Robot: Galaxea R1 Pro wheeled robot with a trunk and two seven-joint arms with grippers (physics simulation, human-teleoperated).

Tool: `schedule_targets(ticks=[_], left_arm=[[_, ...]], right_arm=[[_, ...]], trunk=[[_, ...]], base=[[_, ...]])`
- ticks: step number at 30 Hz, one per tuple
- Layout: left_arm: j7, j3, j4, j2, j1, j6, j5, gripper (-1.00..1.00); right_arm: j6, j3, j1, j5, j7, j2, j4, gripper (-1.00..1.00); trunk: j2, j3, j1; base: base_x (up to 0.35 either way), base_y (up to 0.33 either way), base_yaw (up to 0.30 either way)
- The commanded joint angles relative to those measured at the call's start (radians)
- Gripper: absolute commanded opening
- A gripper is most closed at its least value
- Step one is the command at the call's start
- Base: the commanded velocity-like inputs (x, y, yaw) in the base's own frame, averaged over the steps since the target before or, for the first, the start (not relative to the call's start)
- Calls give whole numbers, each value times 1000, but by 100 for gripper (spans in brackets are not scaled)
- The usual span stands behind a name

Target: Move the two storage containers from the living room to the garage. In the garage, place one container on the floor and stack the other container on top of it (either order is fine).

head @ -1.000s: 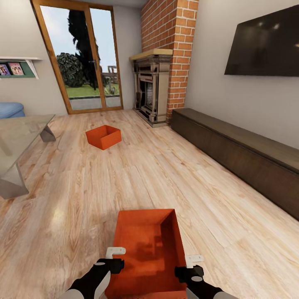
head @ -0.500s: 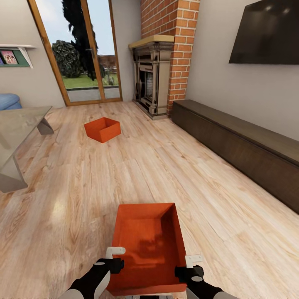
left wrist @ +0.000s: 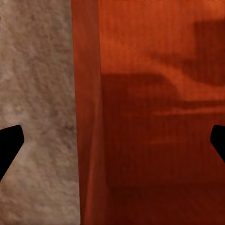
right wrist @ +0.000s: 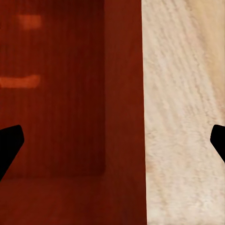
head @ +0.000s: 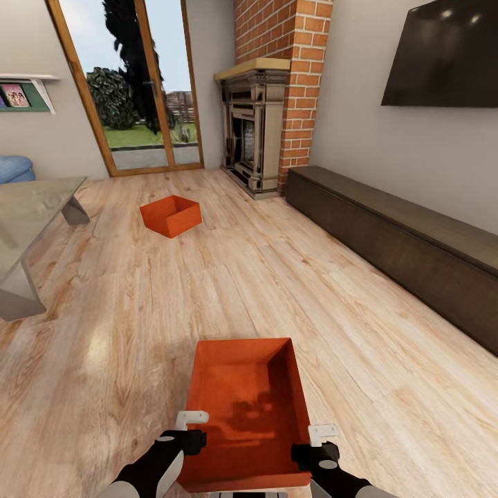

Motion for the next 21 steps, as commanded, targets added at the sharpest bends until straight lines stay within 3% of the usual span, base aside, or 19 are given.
schedule_targets(ticks=[1, 21], left_arm=[[6, -5, -2, 1, 0, 6, 4, 100], [6, 0, -1, 9, 0, 6, 9, 100]], right_arm=[[-2, 9, 0, -10, -4, 0, -1, 100], [-2, 7, 0, -9, 22, 0, -1, 100]], trunk=[[0, -1, 0], [0, -1, 0]], base=[[0, 0, 0], [0, 0, 0]])
